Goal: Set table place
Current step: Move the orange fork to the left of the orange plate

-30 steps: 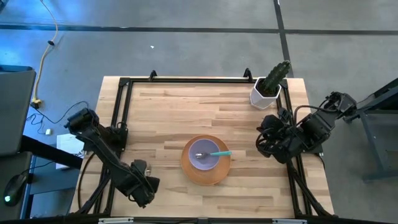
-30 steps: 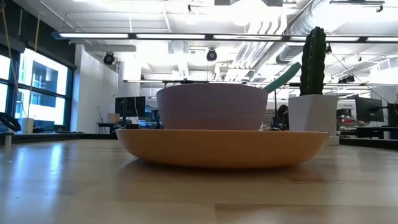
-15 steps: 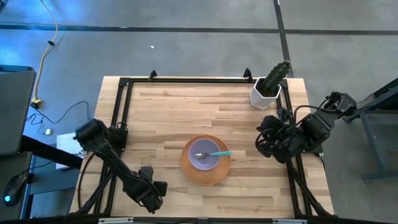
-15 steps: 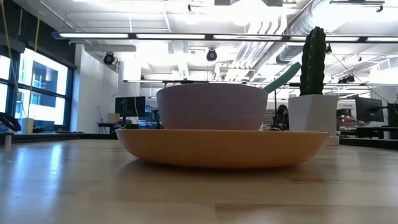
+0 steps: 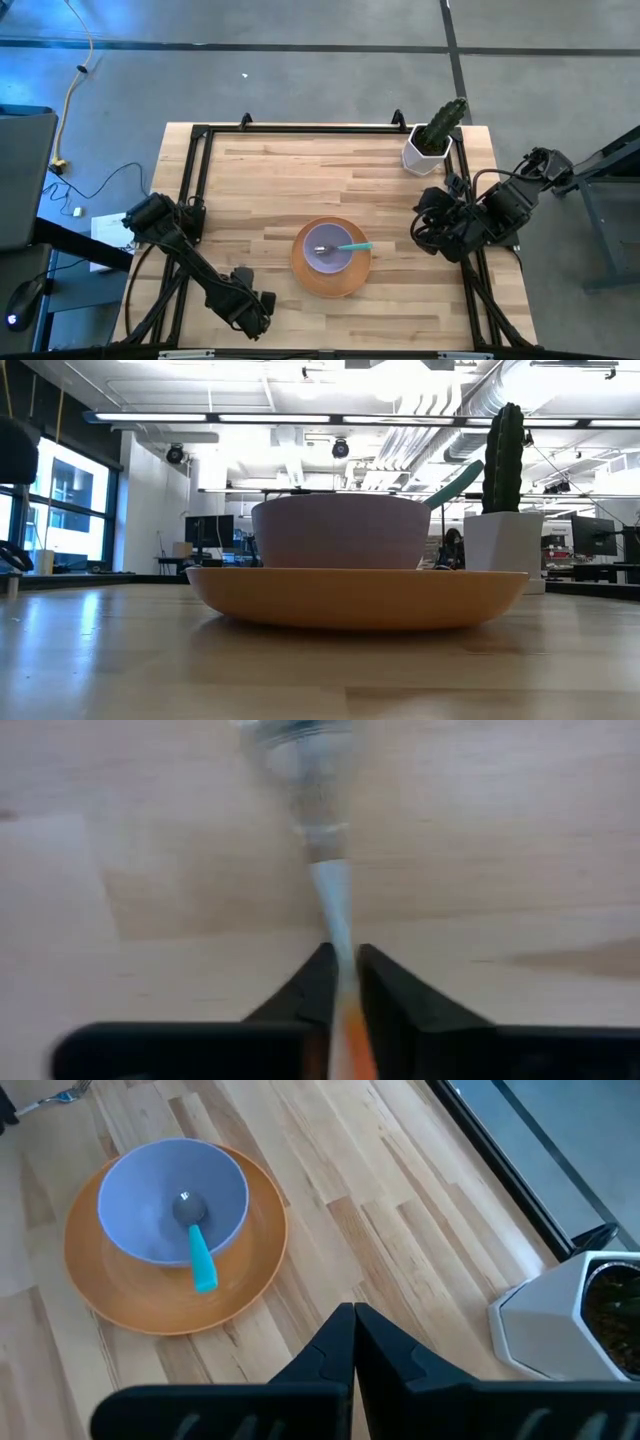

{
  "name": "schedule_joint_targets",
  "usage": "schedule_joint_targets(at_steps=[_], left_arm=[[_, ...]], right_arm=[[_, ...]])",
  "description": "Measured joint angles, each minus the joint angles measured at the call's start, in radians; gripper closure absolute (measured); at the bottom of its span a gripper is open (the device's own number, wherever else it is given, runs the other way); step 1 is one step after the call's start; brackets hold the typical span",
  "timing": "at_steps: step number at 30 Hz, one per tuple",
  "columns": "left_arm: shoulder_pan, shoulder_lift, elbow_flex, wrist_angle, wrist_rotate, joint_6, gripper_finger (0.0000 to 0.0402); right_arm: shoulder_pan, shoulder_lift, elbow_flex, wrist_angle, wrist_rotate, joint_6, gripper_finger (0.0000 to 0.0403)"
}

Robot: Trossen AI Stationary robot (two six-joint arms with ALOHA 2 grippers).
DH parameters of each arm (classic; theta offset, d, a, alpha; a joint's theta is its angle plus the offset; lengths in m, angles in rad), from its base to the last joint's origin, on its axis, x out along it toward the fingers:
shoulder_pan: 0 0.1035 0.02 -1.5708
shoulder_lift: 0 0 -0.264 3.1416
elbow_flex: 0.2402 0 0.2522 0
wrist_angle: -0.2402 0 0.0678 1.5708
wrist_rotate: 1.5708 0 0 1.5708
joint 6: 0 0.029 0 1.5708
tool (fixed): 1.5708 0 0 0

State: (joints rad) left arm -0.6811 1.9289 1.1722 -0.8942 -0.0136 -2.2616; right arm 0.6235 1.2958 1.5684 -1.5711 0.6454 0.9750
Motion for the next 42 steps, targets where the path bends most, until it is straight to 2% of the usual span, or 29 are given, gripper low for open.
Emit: schedule_joint_targets(at_steps=[1, 6, 11, 15, 17, 21, 27, 30, 35, 37, 42], left_arm=[[0.0, 0.0, -0.001, -0.004, -0.007, 0.004, 0.0383], [0.0, 0.0, -0.001, -0.026, -0.037, 0.006, 0.0393], [0.017, -0.019, -0.011, -0.101, -0.147, -0.003, 0.0398], [0.079, -0.024, -0.012, -0.126, -0.277, 0.003, 0.0401], [0.121, -0.024, -0.012, -0.113, -0.307, 0.031, 0.04], [0.213, -0.024, -0.01, -0.06, -0.305, 0.197, 0.04], [0.302, -0.026, -0.01, -0.042, -0.295, 0.36, 0.04], [0.31, -0.038, 0.024, -0.081, -0.302, 0.388, 0.0401], [0.278, -0.098, 0.126, -0.274, -0.349, 0.37, 0.0401], [0.278, -0.116, 0.145, -0.312, -0.337, 0.37, 0.0397], [0.283, -0.122, 0.127, -0.293, -0.28, 0.413, 0.035]], right_arm=[[0.0, 0.0, 0.0, 0.0, -0.001, -0.002, 0.0403], [0.0, 0.0, 0.0, 0.0, -0.002, -0.012, 0.0403], [0.0, 0.0, 0.0, 0.0, -0.002, -0.012, 0.0403], [0.0, 0.0, 0.0, 0.0, -0.002, -0.008, 0.0403], [0.0, 0.0, 0.0, 0.002, -0.002, -0.008, 0.0403], [0.0, 0.0, 0.0, 0.014, -0.004, -0.008, 0.0403], [0.0, 0.0, 0.0, 0.018, -0.021, -0.008, 0.0403], [0.0, 0.0, 0.0, 0.017, -0.028, -0.008, 0.0403], [-0.002, 0.0, 0.0, 0.014, -0.036, -0.012, 0.0403], [-0.002, 0.0, 0.0, 0.012, -0.035, -0.013, 0.0403], [-0.002, 0.0, 0.0, 0.011, -0.014, -0.014, 0.0403]])
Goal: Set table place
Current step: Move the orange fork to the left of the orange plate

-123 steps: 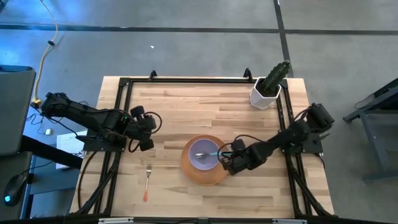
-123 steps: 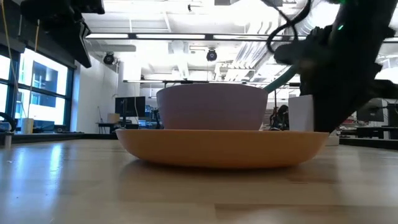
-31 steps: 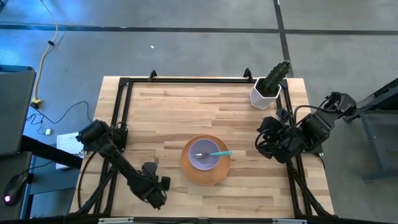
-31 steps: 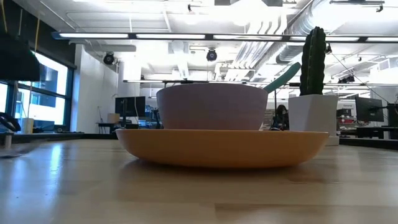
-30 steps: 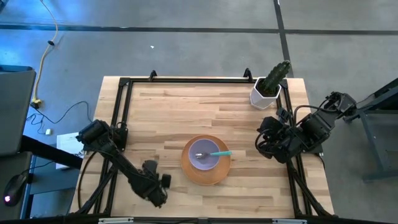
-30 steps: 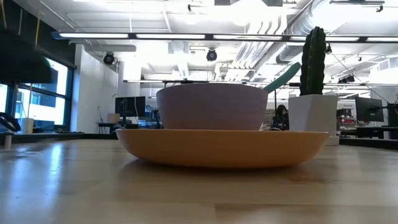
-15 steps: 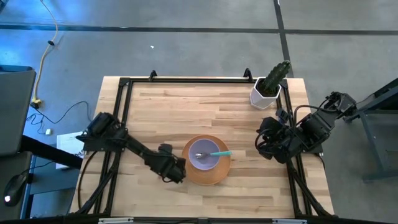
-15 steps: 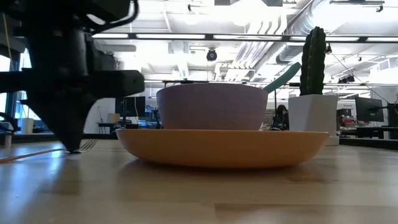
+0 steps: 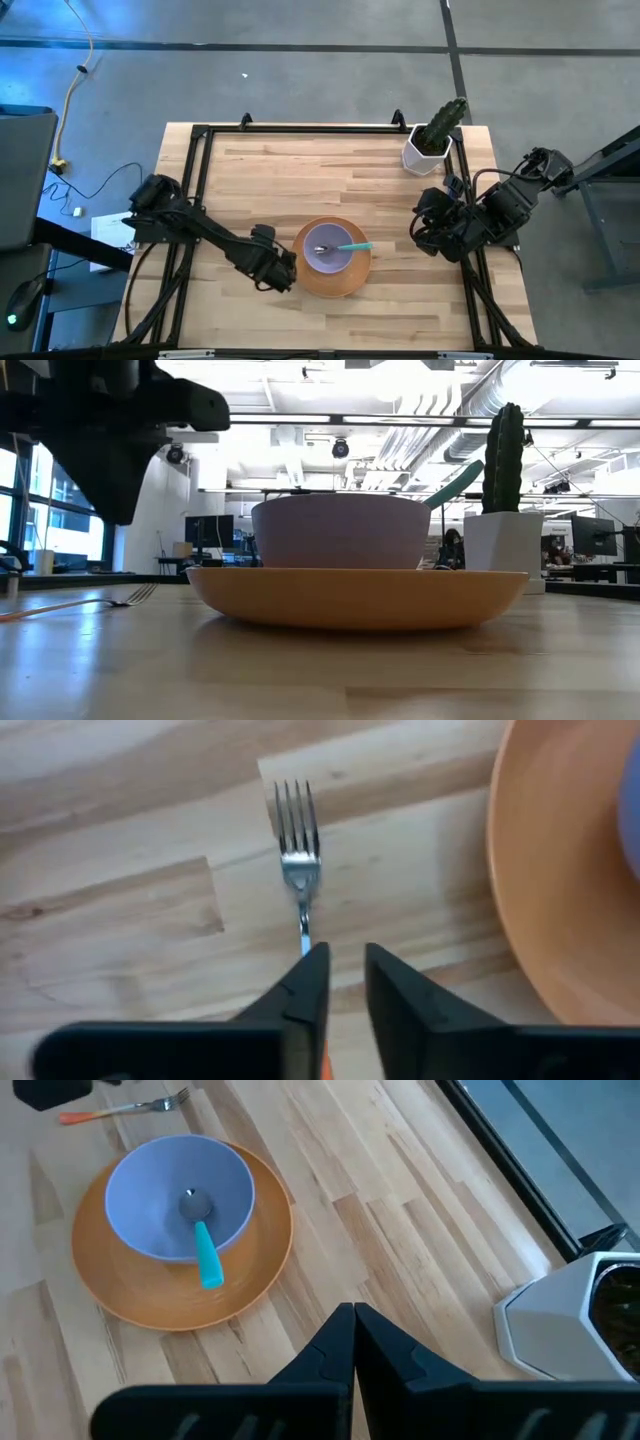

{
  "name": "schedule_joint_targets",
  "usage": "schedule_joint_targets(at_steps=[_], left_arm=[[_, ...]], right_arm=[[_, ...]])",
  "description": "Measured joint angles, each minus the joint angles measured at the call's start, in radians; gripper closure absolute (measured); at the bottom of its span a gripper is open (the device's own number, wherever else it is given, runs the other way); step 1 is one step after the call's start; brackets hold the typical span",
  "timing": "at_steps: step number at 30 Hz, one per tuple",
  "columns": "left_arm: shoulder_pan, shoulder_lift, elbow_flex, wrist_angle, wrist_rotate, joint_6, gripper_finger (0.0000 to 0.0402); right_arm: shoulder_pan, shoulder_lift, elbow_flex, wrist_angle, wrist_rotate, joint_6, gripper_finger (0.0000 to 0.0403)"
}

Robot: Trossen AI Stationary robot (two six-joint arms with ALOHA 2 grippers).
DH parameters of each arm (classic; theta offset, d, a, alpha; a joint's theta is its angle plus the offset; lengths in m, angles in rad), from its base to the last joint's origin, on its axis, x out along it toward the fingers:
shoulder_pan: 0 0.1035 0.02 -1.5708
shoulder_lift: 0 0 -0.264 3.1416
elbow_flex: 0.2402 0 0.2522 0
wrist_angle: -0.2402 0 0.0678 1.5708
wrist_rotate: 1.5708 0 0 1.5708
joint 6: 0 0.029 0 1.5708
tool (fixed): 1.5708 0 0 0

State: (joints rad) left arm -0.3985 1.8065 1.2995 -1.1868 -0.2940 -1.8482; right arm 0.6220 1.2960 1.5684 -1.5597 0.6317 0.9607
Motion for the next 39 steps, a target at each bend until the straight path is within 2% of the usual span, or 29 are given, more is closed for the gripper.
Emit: schedule_joint_targets(at_steps=[7, 11, 15, 20, 24, 28, 32, 37, 39], left_arm=[[0.0, -0.001, -0.049, 0.038, 0.044, -0.036, 0.0234], [-0.001, -0.001, -0.117, 0.089, 0.087, -0.096, 0.0185], [-0.001, -0.001, -0.181, 0.211, 0.104, -0.1, 0.0155], [0.0, -0.001, -0.236, 0.291, 0.093, -0.106, 0.0148], [0.0, 0.0, -0.266, 0.3, 0.1, -0.121, 0.0163], [0.0, -0.003, -0.285, 0.328, 0.098, -0.122, 0.0198], [-0.001, -0.007, -0.305, 0.363, 0.088, -0.12, 0.026], [-0.001, -0.006, -0.311, 0.373, 0.063, -0.095, 0.0371], [-0.002, -0.005, -0.311, 0.376, 0.051, -0.089, 0.039]], right_arm=[[0.001, 0.0, 0.0, 0.001, -0.006, 0.006, 0.0403], [0.001, 0.0, 0.0, 0.001, -0.009, 0.006, 0.0403], [0.001, 0.0, 0.0, 0.002, -0.011, 0.006, 0.0403], [0.001, 0.0, 0.0, 0.008, -0.011, 0.006, 0.0403], [0.001, 0.0, 0.0, 0.008, -0.011, 0.007, 0.0403], [0.001, 0.0, 0.0, 0.009, -0.011, 0.007, 0.0403], [0.001, 0.0, 0.0, 0.008, -0.011, 0.007, 0.0403], [0.001, 0.0, 0.0, 0.009, -0.011, 0.007, 0.0403], [0.001, 0.0, 0.0, 0.009, -0.012, 0.007, 0.0403]])
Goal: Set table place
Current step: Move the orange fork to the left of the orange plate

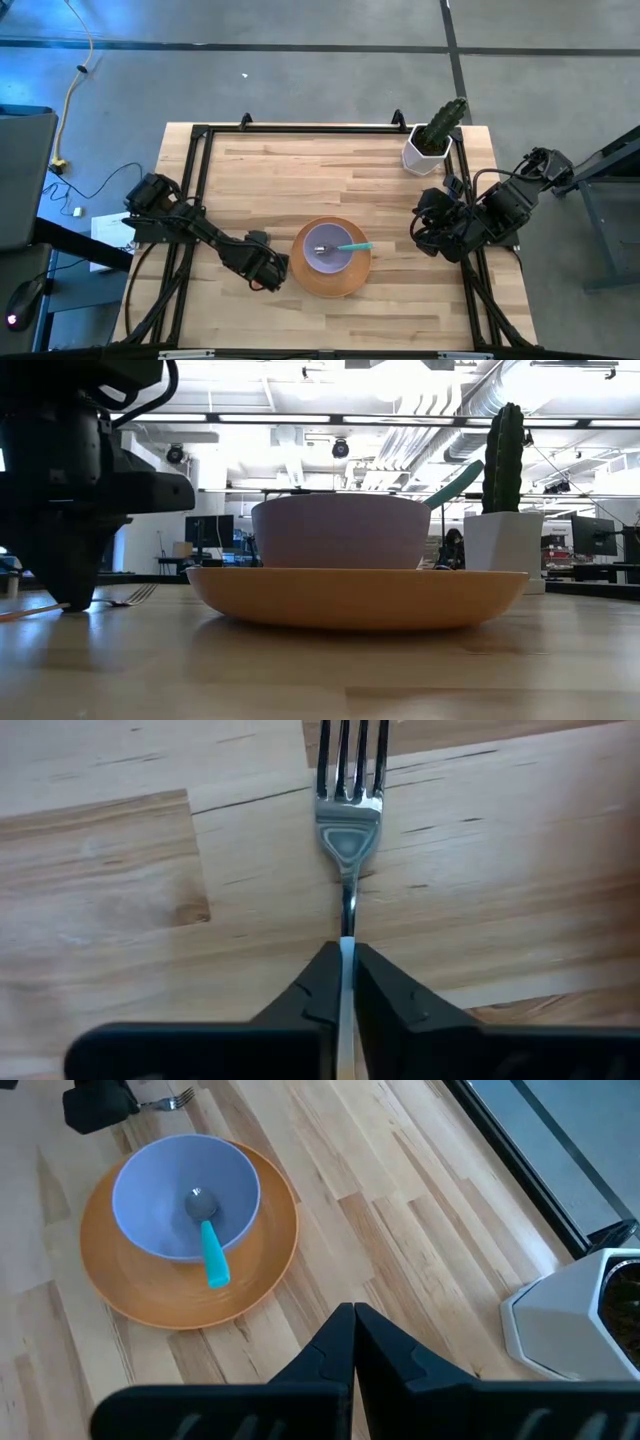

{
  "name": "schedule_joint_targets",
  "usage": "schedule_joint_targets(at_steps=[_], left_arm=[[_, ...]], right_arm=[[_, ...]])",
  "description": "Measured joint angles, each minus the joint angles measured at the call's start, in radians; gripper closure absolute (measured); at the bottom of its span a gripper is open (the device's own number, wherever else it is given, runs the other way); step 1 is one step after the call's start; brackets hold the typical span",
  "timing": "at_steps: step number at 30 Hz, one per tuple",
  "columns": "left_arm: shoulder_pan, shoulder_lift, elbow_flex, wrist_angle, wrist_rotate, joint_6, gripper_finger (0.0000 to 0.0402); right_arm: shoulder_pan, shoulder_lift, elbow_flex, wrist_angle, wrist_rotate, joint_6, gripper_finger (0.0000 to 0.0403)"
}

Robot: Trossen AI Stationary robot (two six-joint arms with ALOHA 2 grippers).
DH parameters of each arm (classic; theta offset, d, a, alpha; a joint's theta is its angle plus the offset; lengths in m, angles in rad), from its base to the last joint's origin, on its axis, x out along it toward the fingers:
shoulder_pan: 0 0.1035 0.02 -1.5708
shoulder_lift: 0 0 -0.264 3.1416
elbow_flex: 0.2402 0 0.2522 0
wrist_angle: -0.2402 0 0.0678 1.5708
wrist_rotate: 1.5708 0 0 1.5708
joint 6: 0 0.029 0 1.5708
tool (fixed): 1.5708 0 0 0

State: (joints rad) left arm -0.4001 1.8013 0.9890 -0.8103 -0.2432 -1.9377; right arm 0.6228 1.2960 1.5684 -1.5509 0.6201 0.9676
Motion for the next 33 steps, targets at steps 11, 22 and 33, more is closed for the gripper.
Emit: schedule_joint_targets(at_steps=[11, 22, 33], left_arm=[[0.001, 0.01, 0.035, -0.014, -0.075, -0.055, 0.0398], [0.063, 0.009, 0.045, -0.029, -0.144, -0.055, 0.04], [0.181, 0.006, 0.045, -0.023, -0.15, 0.072, 0.0401]], right_arm=[[0.0, 0.0, 0.0, 0.0, -0.011, -0.002, 0.0403], [0.0, 0.0, 0.0, 0.0, -0.03, -0.036, 0.0403], [0.0, 0.0, 0.0, 0.0, -0.035, -0.051, 0.0403]])
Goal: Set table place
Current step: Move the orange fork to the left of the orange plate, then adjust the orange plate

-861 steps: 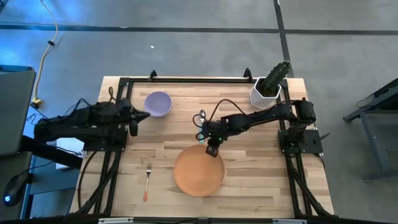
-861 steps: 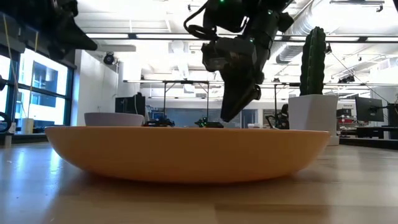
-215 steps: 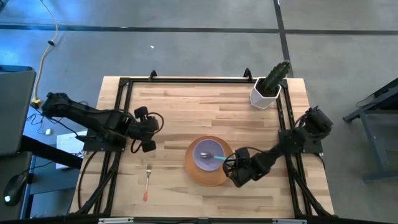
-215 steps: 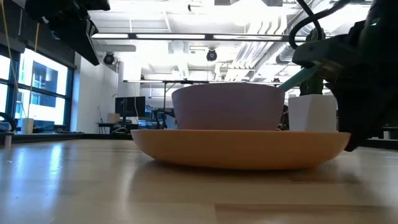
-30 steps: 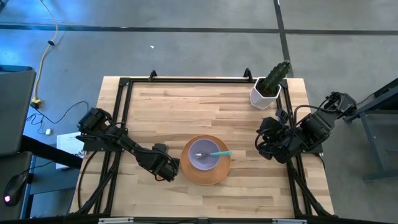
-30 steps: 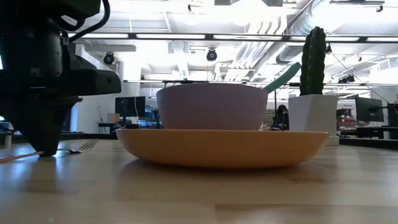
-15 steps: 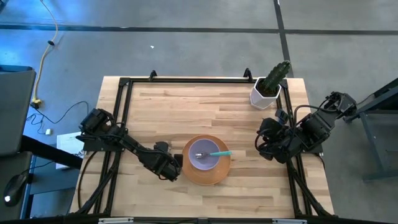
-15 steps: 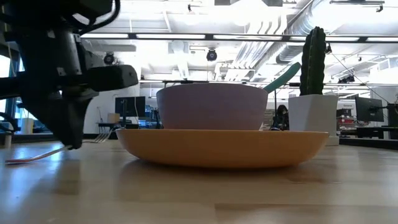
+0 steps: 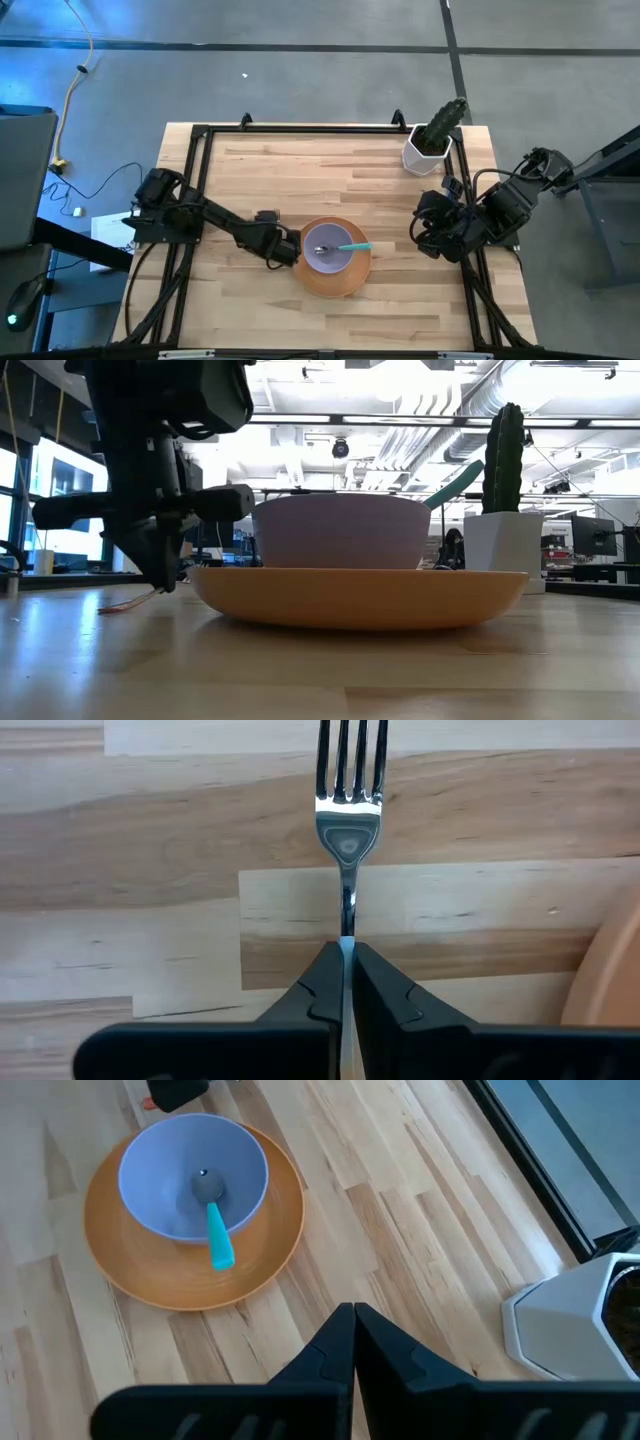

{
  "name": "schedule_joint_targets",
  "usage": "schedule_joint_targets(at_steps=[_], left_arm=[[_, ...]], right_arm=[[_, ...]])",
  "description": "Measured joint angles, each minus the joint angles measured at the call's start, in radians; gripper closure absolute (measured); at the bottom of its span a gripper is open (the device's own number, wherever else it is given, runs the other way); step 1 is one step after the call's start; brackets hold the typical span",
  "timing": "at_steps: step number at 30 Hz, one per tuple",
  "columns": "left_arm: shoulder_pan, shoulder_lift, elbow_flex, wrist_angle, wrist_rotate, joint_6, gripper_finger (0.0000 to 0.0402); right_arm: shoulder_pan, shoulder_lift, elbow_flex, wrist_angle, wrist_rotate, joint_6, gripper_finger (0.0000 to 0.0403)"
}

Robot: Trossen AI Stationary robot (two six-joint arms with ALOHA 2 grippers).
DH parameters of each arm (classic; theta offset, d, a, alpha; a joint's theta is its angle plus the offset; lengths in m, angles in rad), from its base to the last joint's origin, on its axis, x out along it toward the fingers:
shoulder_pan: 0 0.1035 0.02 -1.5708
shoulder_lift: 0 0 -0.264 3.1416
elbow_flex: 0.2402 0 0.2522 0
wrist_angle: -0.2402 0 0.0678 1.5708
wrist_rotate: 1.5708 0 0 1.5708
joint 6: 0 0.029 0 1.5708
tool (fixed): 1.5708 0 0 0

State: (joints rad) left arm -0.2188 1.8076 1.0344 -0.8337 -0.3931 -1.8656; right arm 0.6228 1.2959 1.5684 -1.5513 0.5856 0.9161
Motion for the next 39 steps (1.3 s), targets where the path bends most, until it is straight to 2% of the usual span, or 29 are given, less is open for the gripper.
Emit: schedule_joint_targets(at_steps=[19, 22, 29, 33, 36, 39], left_arm=[[0.003, -0.006, -0.06, 0.09, 0.019, -0.024, 0.0399], [0.003, -0.005, -0.06, 0.09, 0.02, -0.024, 0.0382], [0.003, -0.003, -0.053, 0.091, 0.026, -0.019, 0.0313], [0.003, -0.013, -0.028, 0.058, 0.033, 0.057, 0.028], [0.002, -0.046, 0.016, -0.004, 0.027, 0.098, 0.0261], [-0.001, -0.08, 0.073, -0.158, 0.026, 0.112, 0.0247]], right_arm=[[0.0, 0.0, 0.0, 0.0, 0.0, 0.001, 0.0403], [0.0, 0.0, 0.0, 0.0, 0.0, 0.002, 0.0403], [0.0, 0.0, 0.0, 0.0, -0.018, 0.009, 0.0403], [0.0, 0.0, 0.0, 0.0, -0.018, 0.01, 0.0403], [0.0, 0.0, 0.0, 0.0, -0.018, 0.012, 0.0403], [0.0, 0.0, 0.0, 0.0, -0.015, 0.029, 0.0403]])
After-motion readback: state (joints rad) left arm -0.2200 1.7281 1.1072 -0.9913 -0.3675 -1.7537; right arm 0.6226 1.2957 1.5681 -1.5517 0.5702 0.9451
